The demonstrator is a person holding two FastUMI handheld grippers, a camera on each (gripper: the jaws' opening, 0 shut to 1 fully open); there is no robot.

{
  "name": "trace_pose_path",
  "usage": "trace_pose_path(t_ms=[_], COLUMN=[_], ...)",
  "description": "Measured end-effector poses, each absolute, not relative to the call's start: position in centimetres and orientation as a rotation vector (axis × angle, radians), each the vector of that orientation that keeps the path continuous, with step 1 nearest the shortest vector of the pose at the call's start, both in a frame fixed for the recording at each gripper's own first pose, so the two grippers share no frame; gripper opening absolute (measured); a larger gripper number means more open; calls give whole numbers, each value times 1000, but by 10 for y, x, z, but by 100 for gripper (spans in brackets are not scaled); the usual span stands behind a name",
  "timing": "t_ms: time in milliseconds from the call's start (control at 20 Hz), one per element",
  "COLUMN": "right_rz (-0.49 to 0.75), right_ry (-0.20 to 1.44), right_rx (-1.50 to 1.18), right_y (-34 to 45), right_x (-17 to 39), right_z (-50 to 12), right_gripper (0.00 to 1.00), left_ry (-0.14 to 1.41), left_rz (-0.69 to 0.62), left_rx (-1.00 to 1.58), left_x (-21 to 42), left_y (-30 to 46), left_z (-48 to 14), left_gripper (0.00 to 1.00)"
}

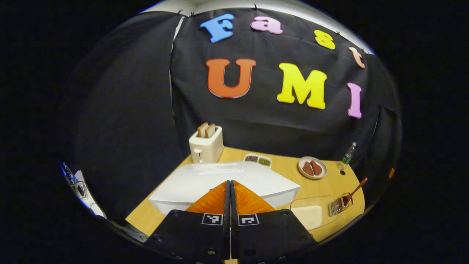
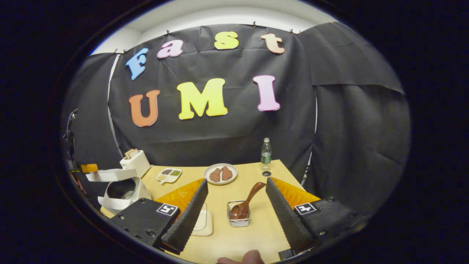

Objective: Close the left gripper, press the button to open the rice cooker; take a wooden spoon from the chopstick holder with the right hand, scoop a spoonful of rice and pour it into the rice cooker, then put the wooden spoon back into the chopstick holder.

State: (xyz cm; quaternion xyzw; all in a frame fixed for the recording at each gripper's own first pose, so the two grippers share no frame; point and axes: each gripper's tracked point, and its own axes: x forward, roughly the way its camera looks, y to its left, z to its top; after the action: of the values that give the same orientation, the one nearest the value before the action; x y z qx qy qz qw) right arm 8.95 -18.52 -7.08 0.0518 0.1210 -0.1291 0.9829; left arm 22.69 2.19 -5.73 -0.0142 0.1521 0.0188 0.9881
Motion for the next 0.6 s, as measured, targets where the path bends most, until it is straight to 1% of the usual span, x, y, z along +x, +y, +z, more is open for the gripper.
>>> trace_pose_path(t_ms=[50, 100, 200, 300, 350, 400, 450, 500, 550, 600], right_rz=[-261, -263, -270, -273, -265, -254, -243, -235, -227, -222], right_ry=[244, 242, 234, 230, 230, 233, 241, 249, 254, 257], right_rx=[104, 100, 85, 78, 80, 86, 92, 100, 105, 109], right_y=[-187, -189, -196, -200, -200, -200, -199, -200, -200, -202], right_x=[89, 89, 89, 88, 89, 90, 92, 93, 94, 95], right_z=[-70, -67, -63, -62, -63, -65, -68, -72, -75, -78], right_gripper=[100, 97, 99, 100, 100, 97, 99, 100, 100, 100], left_ry=[256, 213, 148, 96, 77, 59, 47, 30, 15, 5], left_rz=[47, 53, 60, 60, 59, 51, 42, 34, 25, 17], left_rx=[-28, -32, -46, -30, -14, -2, 7, 18, 28, 35], left_x=[234, 243, 252, 256, 254, 250, 246, 241, 236, 229], left_y=[27, 30, 34, 35, 33, 28, 24, 19, 14, 8], left_z=[-42, -28, 1, 15, 21, 27, 32, 37, 42, 44], left_gripper=[1, 1, 1, 1, 9, 13, 29, 39, 69, 67])
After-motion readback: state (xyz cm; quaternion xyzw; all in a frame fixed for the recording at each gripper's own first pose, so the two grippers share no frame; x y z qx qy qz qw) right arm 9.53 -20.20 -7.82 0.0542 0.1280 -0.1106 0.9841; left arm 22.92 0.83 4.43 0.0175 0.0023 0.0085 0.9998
